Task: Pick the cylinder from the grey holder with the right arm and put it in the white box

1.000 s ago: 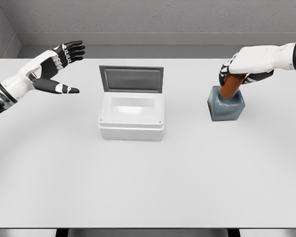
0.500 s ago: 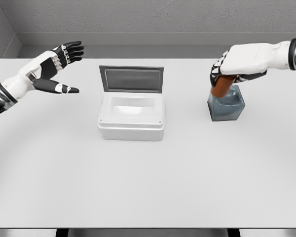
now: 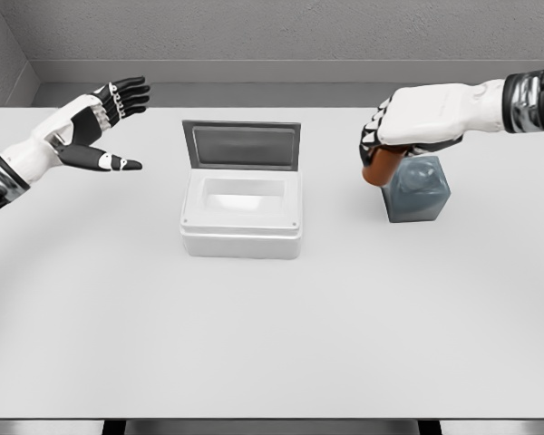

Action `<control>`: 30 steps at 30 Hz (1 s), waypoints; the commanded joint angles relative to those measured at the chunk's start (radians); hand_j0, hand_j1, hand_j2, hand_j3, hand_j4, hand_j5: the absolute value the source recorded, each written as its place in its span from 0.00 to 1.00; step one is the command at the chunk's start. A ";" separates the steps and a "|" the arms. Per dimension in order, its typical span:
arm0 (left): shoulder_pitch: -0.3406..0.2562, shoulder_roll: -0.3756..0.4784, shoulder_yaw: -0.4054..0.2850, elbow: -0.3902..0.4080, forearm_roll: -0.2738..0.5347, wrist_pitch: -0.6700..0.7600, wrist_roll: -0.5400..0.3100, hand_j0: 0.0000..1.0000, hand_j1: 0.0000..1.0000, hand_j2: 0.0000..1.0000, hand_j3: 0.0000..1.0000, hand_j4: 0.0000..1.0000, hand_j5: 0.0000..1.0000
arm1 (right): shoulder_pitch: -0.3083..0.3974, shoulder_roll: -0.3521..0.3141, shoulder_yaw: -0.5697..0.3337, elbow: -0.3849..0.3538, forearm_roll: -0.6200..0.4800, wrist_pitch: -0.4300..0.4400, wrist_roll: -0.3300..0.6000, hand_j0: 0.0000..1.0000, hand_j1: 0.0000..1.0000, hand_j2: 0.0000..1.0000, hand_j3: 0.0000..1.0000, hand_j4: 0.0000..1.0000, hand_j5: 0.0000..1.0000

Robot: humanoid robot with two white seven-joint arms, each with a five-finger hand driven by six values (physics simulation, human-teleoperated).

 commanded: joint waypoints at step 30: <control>-0.009 -0.001 -0.003 0.017 0.009 0.000 0.000 1.00 1.00 1.00 1.00 1.00 1.00 | -0.015 0.105 0.002 -0.124 -0.004 0.003 0.000 0.54 0.54 0.54 0.54 0.54 0.54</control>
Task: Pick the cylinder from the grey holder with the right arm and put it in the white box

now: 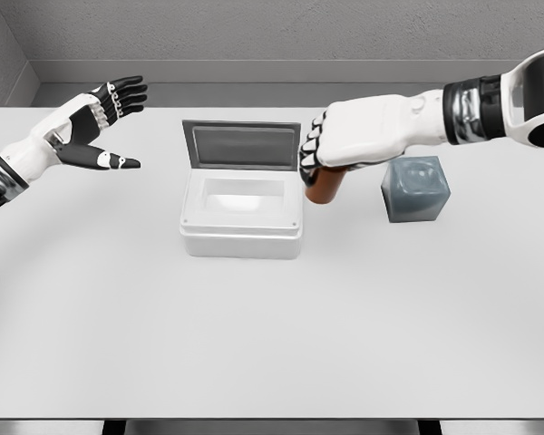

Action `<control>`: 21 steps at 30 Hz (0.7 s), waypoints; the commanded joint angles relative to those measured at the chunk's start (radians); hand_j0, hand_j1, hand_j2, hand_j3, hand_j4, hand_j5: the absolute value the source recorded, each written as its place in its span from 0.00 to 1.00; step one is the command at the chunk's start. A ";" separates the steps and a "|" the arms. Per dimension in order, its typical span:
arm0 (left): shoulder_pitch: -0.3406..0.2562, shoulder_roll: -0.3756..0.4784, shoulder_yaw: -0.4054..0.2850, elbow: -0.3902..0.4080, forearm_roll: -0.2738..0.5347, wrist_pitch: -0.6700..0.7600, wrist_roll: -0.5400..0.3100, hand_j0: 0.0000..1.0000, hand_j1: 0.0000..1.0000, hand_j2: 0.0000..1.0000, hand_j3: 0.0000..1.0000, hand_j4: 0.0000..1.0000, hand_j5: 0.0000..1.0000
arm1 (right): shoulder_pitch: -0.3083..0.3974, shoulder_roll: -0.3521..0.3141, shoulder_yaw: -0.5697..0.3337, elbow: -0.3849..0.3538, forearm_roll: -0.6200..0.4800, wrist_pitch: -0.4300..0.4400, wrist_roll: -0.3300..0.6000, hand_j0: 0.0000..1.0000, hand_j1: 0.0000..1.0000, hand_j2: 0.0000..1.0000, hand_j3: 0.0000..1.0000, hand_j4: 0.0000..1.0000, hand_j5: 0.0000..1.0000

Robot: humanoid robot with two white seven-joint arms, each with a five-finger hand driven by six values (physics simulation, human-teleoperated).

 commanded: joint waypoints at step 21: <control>-0.008 0.001 -0.001 0.001 0.006 0.001 0.000 1.00 1.00 1.00 1.00 1.00 1.00 | -0.011 0.095 0.008 0.027 0.009 0.003 0.000 0.54 0.54 0.54 0.54 0.54 0.54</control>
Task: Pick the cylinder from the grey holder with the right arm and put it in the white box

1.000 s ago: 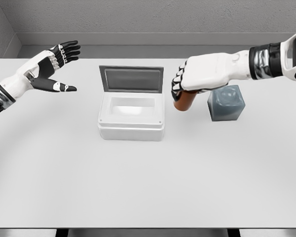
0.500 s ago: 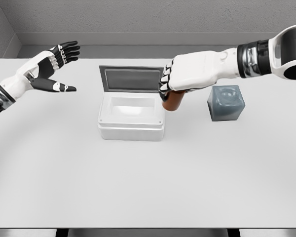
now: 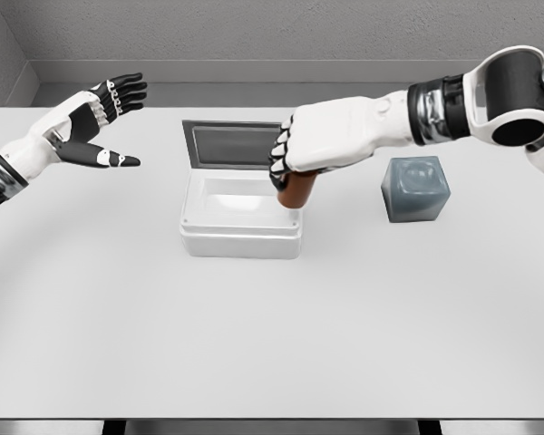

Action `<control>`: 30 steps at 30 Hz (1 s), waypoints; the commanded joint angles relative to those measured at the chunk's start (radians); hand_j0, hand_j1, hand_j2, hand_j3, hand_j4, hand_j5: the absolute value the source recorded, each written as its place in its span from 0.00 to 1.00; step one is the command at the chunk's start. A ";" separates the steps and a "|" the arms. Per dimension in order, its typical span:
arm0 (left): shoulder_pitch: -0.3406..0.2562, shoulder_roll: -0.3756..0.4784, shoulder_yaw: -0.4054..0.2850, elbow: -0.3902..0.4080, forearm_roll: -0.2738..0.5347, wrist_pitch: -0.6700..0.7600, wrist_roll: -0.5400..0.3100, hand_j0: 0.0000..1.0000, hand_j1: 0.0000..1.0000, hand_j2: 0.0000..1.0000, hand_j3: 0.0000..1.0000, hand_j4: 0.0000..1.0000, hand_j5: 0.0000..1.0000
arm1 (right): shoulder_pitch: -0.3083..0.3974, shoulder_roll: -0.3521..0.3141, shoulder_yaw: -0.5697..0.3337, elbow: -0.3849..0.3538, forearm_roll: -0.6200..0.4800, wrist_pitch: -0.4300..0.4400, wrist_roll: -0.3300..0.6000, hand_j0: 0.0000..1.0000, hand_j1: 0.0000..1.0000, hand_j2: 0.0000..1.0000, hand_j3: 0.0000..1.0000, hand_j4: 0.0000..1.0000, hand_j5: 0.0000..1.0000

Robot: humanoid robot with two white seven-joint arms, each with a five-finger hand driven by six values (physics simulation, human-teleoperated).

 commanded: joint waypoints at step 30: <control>-0.008 0.001 -0.001 0.015 0.006 0.001 0.000 1.00 1.00 1.00 1.00 1.00 1.00 | -0.003 0.112 -0.001 0.145 0.046 0.003 0.000 0.86 0.86 0.86 0.86 0.86 0.86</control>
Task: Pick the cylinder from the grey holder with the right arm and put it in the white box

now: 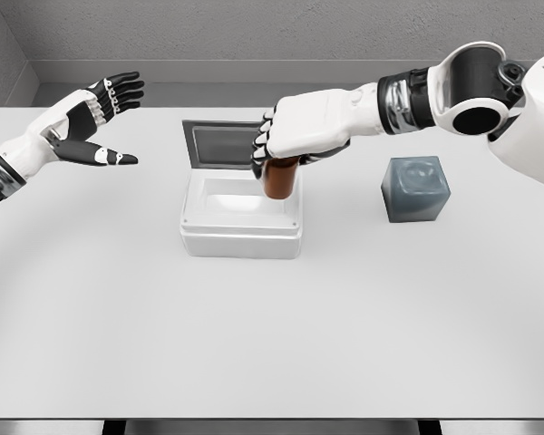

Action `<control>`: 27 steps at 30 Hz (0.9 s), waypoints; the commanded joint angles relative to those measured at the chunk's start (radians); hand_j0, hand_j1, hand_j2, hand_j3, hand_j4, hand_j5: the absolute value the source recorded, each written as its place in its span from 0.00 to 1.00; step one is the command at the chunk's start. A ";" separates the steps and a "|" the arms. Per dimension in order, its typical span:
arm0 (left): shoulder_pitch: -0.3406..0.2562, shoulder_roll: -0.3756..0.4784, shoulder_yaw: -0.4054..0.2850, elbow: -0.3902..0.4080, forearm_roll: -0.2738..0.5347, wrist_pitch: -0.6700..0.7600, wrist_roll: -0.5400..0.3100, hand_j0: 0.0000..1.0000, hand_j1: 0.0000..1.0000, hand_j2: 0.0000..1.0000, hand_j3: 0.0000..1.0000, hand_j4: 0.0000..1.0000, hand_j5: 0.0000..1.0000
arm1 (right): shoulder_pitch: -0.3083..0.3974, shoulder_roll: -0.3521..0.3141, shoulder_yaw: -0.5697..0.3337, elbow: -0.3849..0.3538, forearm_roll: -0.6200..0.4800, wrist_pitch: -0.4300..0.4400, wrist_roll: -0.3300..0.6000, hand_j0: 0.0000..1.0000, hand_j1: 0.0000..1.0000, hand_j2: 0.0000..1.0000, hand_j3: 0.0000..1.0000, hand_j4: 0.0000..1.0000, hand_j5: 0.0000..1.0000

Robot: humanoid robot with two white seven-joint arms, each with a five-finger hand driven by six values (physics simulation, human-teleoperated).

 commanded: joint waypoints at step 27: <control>-0.014 -0.039 -0.016 0.018 0.006 0.002 0.000 1.00 1.00 1.00 1.00 1.00 1.00 | 0.008 -0.319 -0.200 -0.241 -0.115 0.003 0.000 1.00 1.00 1.00 1.00 1.00 1.00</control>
